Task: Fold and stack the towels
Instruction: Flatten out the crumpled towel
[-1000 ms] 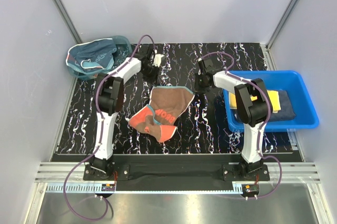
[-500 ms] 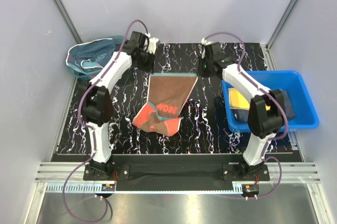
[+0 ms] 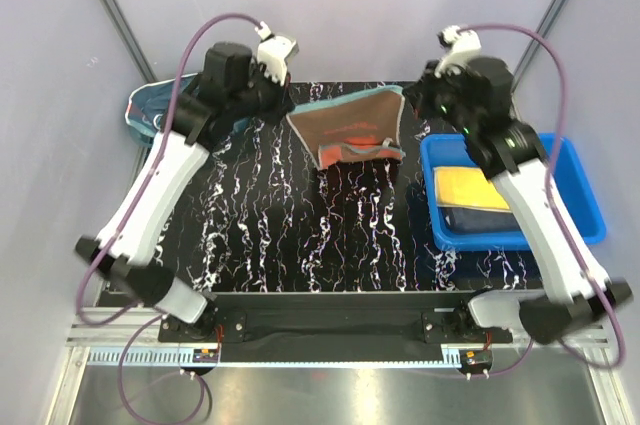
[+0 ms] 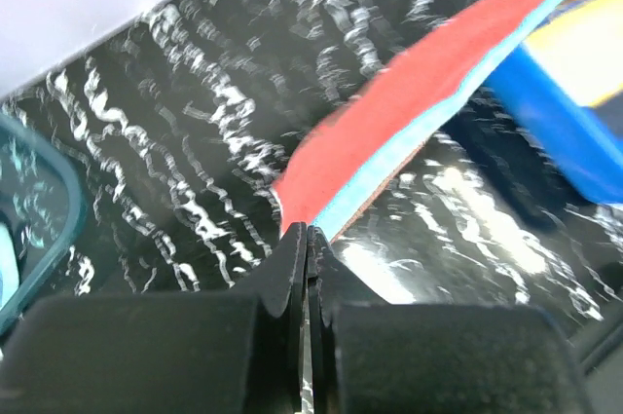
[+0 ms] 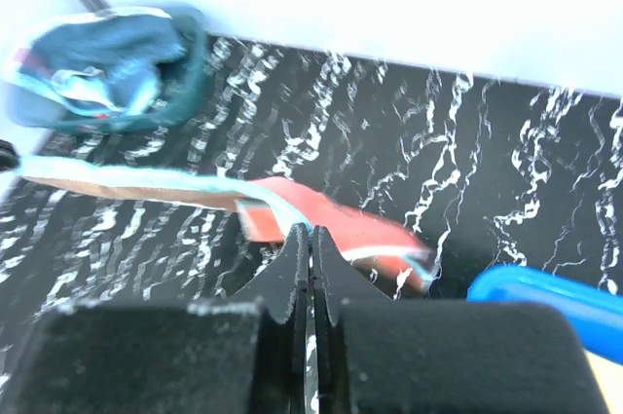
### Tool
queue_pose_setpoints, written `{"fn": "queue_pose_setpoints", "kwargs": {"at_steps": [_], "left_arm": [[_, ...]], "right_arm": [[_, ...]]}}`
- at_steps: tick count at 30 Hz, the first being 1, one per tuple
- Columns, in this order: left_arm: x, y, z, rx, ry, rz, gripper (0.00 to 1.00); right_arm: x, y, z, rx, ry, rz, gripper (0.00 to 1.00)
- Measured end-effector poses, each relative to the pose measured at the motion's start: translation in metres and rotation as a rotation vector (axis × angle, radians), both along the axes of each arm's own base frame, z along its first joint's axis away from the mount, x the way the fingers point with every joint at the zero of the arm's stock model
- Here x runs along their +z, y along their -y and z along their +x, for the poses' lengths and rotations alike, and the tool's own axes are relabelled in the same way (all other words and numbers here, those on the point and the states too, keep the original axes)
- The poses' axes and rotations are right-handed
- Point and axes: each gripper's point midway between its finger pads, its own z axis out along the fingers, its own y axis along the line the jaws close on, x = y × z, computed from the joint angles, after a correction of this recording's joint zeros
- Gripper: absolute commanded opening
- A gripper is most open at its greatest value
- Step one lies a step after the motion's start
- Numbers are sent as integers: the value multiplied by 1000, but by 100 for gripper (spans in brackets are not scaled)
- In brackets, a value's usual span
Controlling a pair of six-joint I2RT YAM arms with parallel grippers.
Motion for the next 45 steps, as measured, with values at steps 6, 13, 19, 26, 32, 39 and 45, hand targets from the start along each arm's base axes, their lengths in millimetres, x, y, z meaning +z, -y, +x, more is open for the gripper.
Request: {"fn": "queue_pose_setpoints", "kwargs": {"at_steps": [6, 13, 19, 26, 32, 39, 45], "left_arm": [[53, 12, -84, -109, 133, -56, 0], [106, 7, -152, -187, 245, -165, 0], [126, 3, -179, -203, 260, -211, 0], [136, -2, -161, -105, 291, -186, 0], [120, 1, -74, 70, 259, -92, 0], [2, -12, 71, 216, 32, 49, 0], [-112, -31, 149, 256, -151, 108, 0]], "right_arm": [[51, 19, -96, 104, 181, 70, 0], [79, 19, -173, 264, 321, 149, 0], [100, 14, -202, 340, 373, 232, 0], [118, 10, -186, 323, 404, 259, 0], [80, -10, -79, 208, 270, 165, 0], [-42, -46, 61, 175, 26, 1, 0], [-145, -47, 140, 185, -108, -121, 0]]}}
